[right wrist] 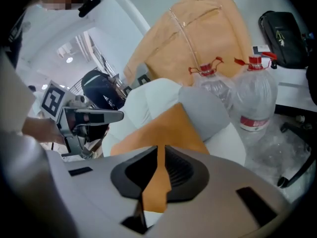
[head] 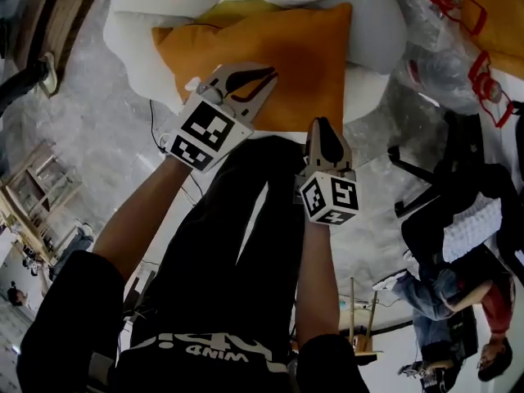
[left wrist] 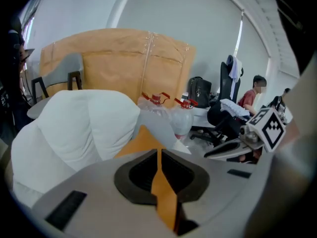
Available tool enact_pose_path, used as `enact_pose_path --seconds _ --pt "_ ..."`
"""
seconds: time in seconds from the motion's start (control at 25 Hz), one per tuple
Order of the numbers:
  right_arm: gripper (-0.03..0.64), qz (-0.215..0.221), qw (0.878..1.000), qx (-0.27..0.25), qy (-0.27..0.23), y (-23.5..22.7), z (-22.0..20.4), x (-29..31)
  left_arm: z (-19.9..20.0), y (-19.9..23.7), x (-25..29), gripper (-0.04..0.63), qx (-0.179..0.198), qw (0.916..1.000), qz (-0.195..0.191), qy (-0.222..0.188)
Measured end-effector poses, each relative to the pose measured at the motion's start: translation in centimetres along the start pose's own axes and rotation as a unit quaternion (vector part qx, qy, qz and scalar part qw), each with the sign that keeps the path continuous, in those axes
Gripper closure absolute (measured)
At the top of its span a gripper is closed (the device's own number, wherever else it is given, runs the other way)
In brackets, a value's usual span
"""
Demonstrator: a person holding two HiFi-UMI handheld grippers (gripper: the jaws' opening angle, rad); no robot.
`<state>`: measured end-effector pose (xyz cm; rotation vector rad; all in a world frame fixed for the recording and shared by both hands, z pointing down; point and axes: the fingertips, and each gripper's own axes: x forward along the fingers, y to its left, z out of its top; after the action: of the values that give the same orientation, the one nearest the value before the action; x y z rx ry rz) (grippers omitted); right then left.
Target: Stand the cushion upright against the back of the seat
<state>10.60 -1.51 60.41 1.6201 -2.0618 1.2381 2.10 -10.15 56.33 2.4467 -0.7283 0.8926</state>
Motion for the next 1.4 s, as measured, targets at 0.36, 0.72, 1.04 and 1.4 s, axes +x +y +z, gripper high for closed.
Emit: enact_pose_path --seconds 0.36,0.72,1.04,1.4 --pt "0.425 -0.063 0.991 0.05 0.105 -3.5 -9.9 4.6 -5.2 2.7 7.0 0.391 0.055 0.9962 0.019 0.066" --pt "0.422 -0.11 0.979 0.081 0.153 -5.9 -15.0 7.6 -7.1 3.7 10.0 0.37 0.09 0.99 0.06 0.091" --pt "0.422 -0.119 0.976 0.081 0.166 -6.3 -15.7 9.4 -8.4 4.6 11.2 0.368 0.108 0.9862 0.077 0.099" --pt "0.449 -0.132 0.969 0.069 0.195 -7.1 -16.2 10.6 -9.2 5.3 12.6 0.413 0.092 0.9844 0.084 0.124"
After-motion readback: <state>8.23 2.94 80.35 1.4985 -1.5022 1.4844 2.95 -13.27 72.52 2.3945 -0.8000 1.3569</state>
